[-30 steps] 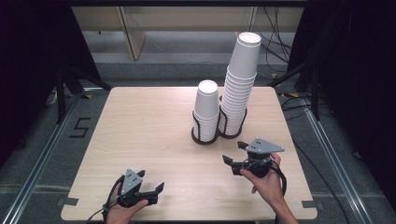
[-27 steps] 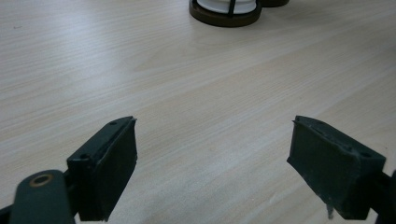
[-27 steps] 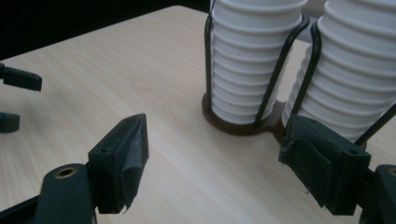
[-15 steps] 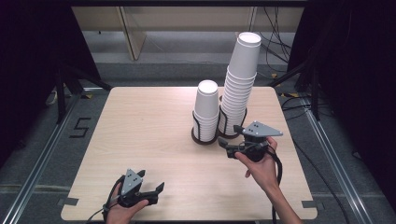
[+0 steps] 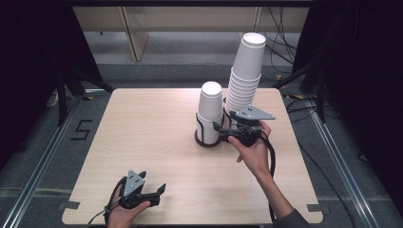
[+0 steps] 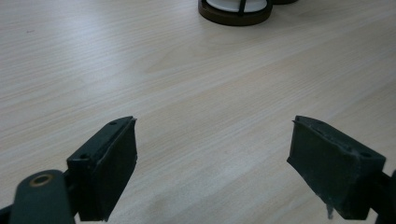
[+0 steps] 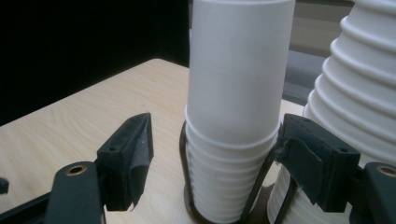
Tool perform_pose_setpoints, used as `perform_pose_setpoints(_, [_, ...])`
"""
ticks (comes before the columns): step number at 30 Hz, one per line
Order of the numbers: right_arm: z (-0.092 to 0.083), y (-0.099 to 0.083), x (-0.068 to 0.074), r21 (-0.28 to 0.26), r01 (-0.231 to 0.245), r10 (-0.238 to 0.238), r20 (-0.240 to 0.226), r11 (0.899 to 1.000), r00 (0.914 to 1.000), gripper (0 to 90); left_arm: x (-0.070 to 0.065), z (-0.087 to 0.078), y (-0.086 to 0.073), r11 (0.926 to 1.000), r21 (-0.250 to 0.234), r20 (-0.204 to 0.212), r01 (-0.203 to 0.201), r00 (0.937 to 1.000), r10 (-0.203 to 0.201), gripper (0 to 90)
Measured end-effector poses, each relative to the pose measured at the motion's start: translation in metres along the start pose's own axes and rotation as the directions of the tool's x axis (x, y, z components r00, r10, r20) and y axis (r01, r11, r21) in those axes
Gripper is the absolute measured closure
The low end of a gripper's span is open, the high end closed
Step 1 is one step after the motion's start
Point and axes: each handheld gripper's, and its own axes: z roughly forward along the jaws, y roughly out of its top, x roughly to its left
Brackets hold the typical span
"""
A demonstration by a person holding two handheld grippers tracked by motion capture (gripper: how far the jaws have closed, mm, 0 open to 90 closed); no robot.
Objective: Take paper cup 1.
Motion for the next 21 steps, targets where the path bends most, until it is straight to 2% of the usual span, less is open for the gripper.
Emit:
perform_pose_setpoints(1, [0.002,0.002,0.001,0.003,-0.01,0.01,-0.007,1.0,0.9999,27.1,0.0,0.0,0.0,1.0,0.002,0.005,-0.005,1.0,0.005,14.8])
perform_pose_setpoints(2, [0.003,0.005,0.001,-0.004,-0.003,0.003,0.018,1.0,0.9998,27.1,-0.001,0.0,0.0,1.0,-0.008,0.005,0.005,1.0,-0.005,14.8])
perform_pose_setpoints(5, [0.008,0.008,0.001,0.006,-0.008,0.008,0.014,1.0,0.9999,27.1,-0.002,0.0,0.001,1.0,-0.001,0.009,-0.009,0.9999,0.009,14.8])
perform_pose_setpoints(7, [0.013,0.014,-0.001,0.006,0.007,-0.007,0.05,1.0,0.9987,25.9,-0.003,0.0,0.0,0.9998,0.002,0.017,-0.018,0.9997,0.018,14.8])
perform_pose_setpoints(8, [0.015,0.016,0.0,0.009,-0.024,0.024,0.041,1.0,0.9989,25.7,-0.003,0.0,0.0,0.9998,0.001,0.016,-0.019,0.9997,0.019,14.7])
perform_pose_setpoints(13, [0.023,0.024,-0.001,0.01,-0.041,0.04,0.064,0.999,0.9972,23.5,-0.003,0.0,0.0,0.9999,-0.002,0.016,-0.016,0.9997,0.016,14.7])
perform_pose_setpoints(15, [0.026,0.027,-0.002,0.004,-0.029,0.029,0.07,1.0,0.9971,23.2,-0.003,-0.001,0.001,0.9999,0.005,0.01,-0.016,0.9998,0.016,14.8])
perform_pose_setpoints(16, [0.027,0.028,-0.001,0.007,-0.041,0.04,0.074,0.999,0.9964,23.2,-0.003,0.0,0.0,0.9999,0.0,0.014,-0.015,0.9998,0.015,14.7])
perform_pose_setpoints(17, [0.029,0.03,-0.002,0.008,-0.017,0.016,0.078,1.0,0.9968,22.8,-0.003,0.0,0.0,0.9998,0.003,0.018,-0.017,0.9997,0.017,14.8])
perform_pose_setpoints(18, [0.03,0.031,-0.001,0.01,-0.028,0.027,0.082,1.0,0.9963,22.5,-0.003,0.0,0.0,0.9999,0.0,0.015,-0.017,0.9997,0.017,14.8])
perform_pose_setpoints(20, [0.033,0.031,-0.002,0.001,-0.019,0.018,0.083,1.0,0.9964,22.5,-0.004,-0.001,0.001,0.9998,0.007,0.008,-0.02,0.9998,0.02,14.7])
perform_pose_setpoints(21, [0.036,0.032,-0.001,0.02,-0.034,0.032,0.091,0.999,0.9953,22.2,-0.003,0.0,0.0,0.9998,0.001,0.016,-0.018,0.9997,0.018,14.8])
